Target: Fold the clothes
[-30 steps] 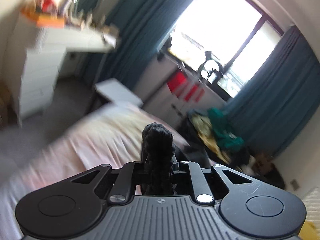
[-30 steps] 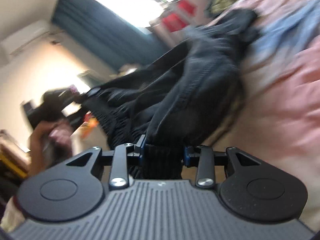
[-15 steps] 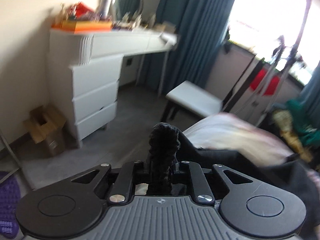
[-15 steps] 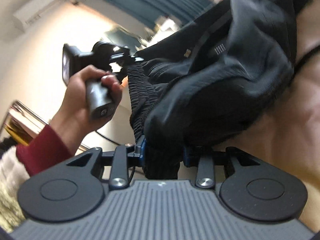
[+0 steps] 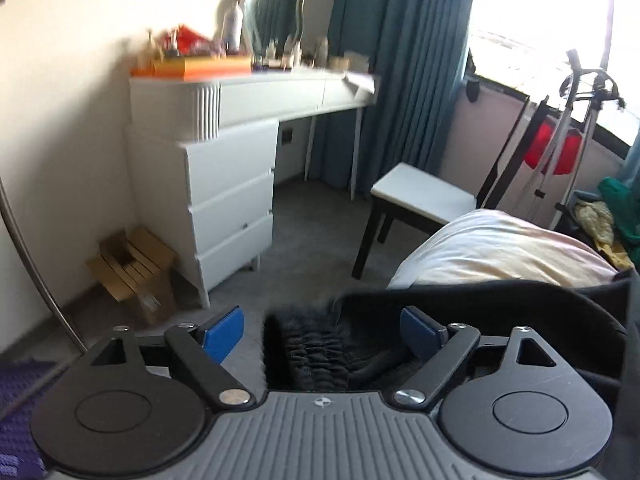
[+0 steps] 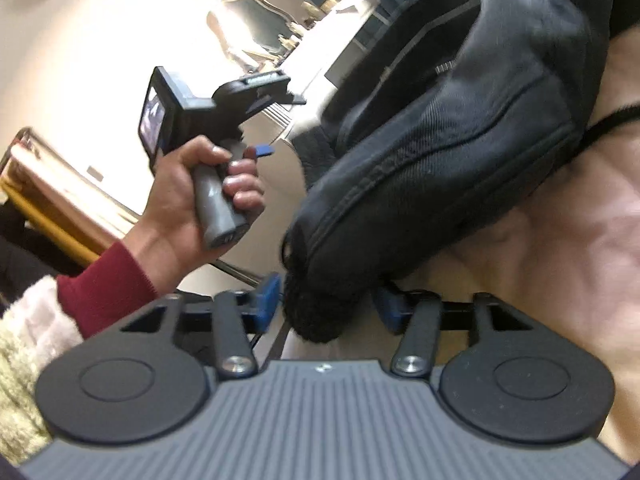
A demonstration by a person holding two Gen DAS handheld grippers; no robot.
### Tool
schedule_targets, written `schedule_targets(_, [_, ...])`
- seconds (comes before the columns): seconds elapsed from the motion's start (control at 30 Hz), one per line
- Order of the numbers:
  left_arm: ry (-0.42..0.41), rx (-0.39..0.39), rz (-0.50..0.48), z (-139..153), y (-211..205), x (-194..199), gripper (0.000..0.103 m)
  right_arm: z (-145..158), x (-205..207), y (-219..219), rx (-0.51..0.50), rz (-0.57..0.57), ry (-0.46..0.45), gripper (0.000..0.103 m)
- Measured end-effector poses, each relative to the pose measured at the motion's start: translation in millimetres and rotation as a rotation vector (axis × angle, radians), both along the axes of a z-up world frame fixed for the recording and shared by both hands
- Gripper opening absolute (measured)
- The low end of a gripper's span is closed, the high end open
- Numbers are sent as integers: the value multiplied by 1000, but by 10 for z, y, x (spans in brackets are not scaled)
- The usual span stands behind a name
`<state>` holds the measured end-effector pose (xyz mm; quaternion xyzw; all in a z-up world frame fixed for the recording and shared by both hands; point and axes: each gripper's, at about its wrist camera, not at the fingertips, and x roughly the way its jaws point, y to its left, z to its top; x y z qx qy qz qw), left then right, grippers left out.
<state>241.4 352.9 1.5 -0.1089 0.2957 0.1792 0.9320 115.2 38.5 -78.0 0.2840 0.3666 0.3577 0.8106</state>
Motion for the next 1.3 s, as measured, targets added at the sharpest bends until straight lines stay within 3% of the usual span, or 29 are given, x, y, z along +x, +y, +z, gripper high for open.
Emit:
schedule_targets(0.03, [-8, 12, -1, 68, -60, -123, 89, 89, -71, -43, -12, -18, -33, 85])
schedule_targets(0.33, [-143, 30, -130, 549, -1135, -1320, 96, 947, -745, -812, -154, -152, -327, 85])
schedule_targets(0.6, [-230, 36, -272, 724, -2312, -2055, 97, 1320, -1185, -1651, -328, -298, -493, 85])
schedule_targets(0.93, [-274, 90, -400, 430, -3294, -2580, 98, 986, -1216, -2416, -450, -430, -528, 85])
schedule_targets(1.13, [-289, 42, -434, -49, -3285, -2540, 98, 645, -1191, -2632, -458, -494, -519, 84])
schedule_targets(1.3, [-259, 35, -450, -243, -3256, -2311, 99, 606, -1171, -2720, -424, -549, -478, 84])
